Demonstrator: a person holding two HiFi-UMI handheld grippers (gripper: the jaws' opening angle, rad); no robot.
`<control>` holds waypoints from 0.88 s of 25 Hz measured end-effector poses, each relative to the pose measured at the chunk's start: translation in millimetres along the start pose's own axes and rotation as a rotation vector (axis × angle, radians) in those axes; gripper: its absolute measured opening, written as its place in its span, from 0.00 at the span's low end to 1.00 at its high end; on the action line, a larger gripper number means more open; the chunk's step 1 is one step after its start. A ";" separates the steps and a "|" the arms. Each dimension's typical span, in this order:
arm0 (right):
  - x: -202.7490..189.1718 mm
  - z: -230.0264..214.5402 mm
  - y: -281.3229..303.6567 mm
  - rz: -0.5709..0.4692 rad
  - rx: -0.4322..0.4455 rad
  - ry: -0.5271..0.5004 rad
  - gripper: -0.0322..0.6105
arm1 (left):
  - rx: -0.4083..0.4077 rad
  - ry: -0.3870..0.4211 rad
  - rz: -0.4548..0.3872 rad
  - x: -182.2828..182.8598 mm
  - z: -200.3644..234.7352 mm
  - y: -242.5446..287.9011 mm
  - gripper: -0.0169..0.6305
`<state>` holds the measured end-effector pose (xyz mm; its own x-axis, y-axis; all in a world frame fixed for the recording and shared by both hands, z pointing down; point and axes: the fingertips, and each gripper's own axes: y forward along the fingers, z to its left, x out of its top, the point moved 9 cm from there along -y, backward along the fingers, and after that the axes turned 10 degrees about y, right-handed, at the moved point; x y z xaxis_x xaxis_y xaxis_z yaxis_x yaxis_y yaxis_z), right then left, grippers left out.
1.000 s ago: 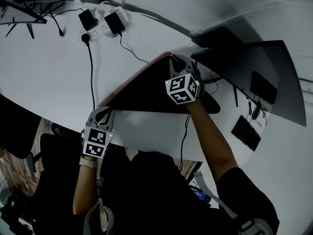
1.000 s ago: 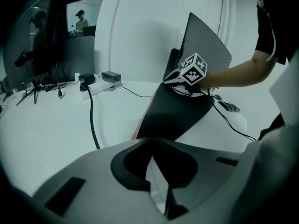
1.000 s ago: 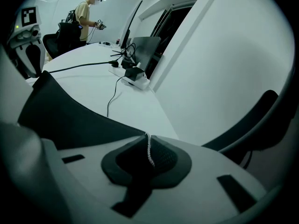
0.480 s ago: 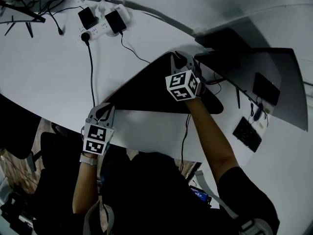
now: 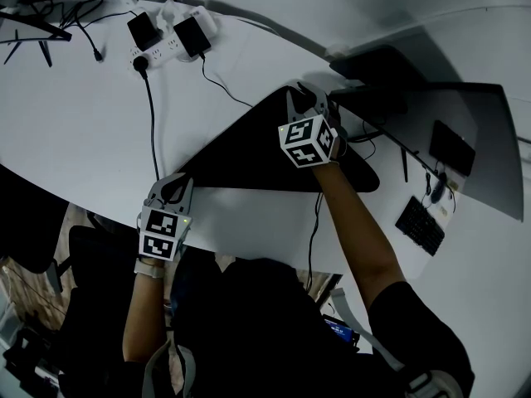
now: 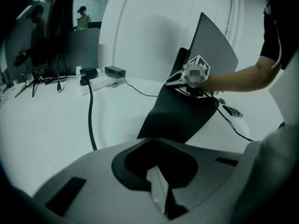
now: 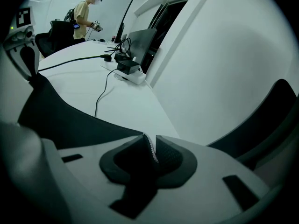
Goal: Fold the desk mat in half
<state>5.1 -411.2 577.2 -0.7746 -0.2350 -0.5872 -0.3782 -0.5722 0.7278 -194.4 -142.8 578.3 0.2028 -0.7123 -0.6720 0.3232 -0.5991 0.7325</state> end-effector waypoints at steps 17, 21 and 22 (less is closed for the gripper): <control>9.7 8.1 -0.2 -0.094 0.045 0.079 0.39 | -0.018 -0.007 -0.013 -3.5 3.0 3.4 0.04; 12.9 12.0 -5.3 -0.136 0.052 0.072 0.40 | -0.022 0.000 -0.011 -2.4 3.2 3.4 0.04; 13.5 13.0 -6.7 -0.142 0.053 0.070 0.40 | -0.024 0.003 -0.013 -1.9 3.3 3.2 0.04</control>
<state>-9.4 -400.4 568.9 -0.6750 -0.2101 -0.7072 -0.5088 -0.5617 0.6524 -196.8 -144.6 582.2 0.2010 -0.7037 -0.6814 0.3476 -0.5991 0.7213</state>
